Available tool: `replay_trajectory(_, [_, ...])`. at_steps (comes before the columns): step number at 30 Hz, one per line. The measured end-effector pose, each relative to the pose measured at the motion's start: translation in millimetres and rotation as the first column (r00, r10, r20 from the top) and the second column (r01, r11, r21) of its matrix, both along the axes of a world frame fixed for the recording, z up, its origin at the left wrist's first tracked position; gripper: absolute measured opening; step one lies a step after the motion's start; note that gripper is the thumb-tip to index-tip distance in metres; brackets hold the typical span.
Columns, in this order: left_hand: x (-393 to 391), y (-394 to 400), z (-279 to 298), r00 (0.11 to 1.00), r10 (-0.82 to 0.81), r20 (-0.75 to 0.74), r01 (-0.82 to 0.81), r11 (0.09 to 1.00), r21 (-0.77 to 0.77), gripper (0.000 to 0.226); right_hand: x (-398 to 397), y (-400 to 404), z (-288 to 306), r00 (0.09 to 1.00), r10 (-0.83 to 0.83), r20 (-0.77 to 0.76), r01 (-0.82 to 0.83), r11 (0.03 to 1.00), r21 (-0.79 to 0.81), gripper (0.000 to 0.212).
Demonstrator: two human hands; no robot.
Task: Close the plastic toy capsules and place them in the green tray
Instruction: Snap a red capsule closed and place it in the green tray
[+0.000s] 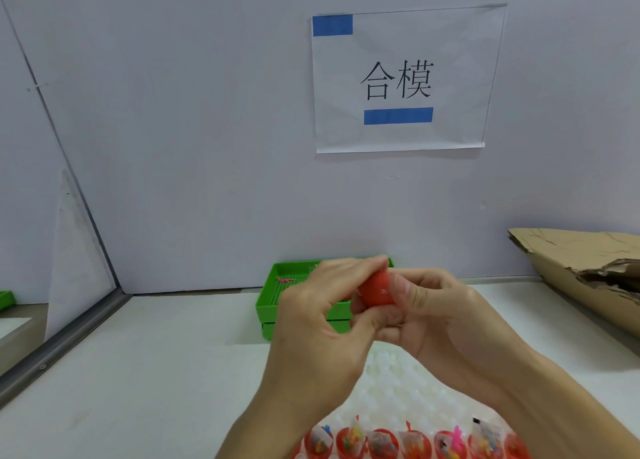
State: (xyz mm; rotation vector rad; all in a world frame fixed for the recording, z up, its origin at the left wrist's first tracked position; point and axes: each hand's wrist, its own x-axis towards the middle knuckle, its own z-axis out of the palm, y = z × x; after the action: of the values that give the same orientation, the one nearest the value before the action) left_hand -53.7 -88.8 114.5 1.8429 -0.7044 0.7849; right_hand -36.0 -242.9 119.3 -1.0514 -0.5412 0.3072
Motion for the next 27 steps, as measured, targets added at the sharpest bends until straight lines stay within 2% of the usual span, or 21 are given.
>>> replay_trajectory(6, [-0.7, -1.3, 1.7, 0.999, 0.02, 0.04, -0.023, 0.996, 0.088, 0.033, 2.1, -1.6, -0.6, 0.995, 0.002, 0.095, -0.001, 1.0, -0.014, 0.05])
replay_trajectory(10, [-1.2, 7.5, 6.9, 0.985, -0.081, -0.15, 0.093, 0.993, 0.071, 0.04, 3.3, -3.3, -2.4, 0.994, 0.038, 0.107, -0.032, 0.998, -0.061, 0.028])
replay_trajectory(12, [-0.5, 10.8, 7.9, 0.966, -0.127, -0.227, 0.135, 0.991, 0.02, 0.04, 4.6, -4.9, -2.9, 0.991, 0.048, 0.128, -0.031, 0.991, -0.133, 0.029])
replay_trajectory(14, [0.3, 10.9, 7.1, 0.968, -0.109, -0.226, 0.109, 0.994, -0.012, 0.045, 6.2, -5.8, -3.8, 0.989, 0.05, 0.138, -0.027, 0.986, -0.163, 0.033])
replay_trajectory(18, [1.4, 7.0, 4.5, 0.987, -0.06, -0.151, 0.056, 0.998, -0.032, 0.047, 7.5, -5.1, -5.4, 0.992, 0.095, 0.083, -0.089, 0.994, -0.067, 0.036])
replay_trajectory(23, [0.8, 0.1, 0.2, 0.992, 0.107, 0.072, -0.107, 0.994, 0.0, 0.04, 2.8, 0.9, -2.1, 0.977, 0.202, 0.065, -0.207, 0.975, 0.084, 0.03])
replay_trajectory(27, [2.9, -9.3, -7.8, 0.921, 0.238, 0.309, -0.259, 0.966, 0.028, 0.035, 1.9, 9.1, -5.5, 0.997, 0.059, 0.054, -0.065, 0.991, 0.117, 0.03])
